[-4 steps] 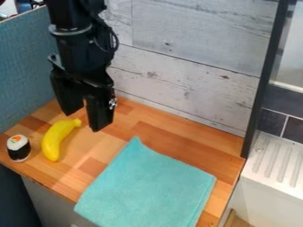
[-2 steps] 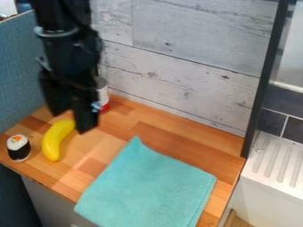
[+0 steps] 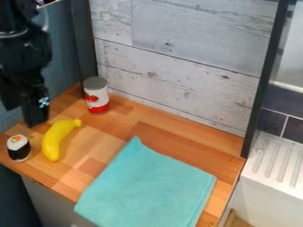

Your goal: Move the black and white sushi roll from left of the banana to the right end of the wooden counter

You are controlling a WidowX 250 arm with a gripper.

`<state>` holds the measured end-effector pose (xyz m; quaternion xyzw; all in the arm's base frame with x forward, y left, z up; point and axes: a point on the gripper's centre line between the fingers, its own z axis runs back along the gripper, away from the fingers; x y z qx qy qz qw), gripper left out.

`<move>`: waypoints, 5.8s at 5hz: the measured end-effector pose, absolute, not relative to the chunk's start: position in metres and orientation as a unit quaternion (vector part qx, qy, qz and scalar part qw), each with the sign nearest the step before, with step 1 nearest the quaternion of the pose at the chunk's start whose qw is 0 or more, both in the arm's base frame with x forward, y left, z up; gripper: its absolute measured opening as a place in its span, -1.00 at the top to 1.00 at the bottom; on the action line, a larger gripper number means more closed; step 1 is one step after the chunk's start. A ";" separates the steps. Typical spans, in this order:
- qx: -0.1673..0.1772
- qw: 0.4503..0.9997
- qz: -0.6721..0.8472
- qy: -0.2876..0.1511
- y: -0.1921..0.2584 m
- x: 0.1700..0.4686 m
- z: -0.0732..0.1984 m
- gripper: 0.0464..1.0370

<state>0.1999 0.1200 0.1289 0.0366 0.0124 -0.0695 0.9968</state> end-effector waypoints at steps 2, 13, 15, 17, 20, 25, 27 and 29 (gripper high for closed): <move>0.047 0.997 -0.046 0.027 0.172 0.203 0.111 -0.93; 0.034 0.997 -0.006 0.075 0.160 0.210 0.053 0.01; 0.061 0.997 -0.052 0.019 0.067 0.233 0.126 0.01; -0.001 0.977 -0.207 -0.054 -0.026 0.318 0.102 0.01; 0.007 0.961 -0.278 -0.011 -0.068 0.398 0.043 0.01; -0.032 0.962 -0.267 0.051 -0.075 0.378 0.025 -0.71; 0.000 0.972 -0.234 0.015 -0.060 0.348 0.093 -0.93; 0.043 0.995 -0.092 0.005 0.014 0.273 0.148 -0.93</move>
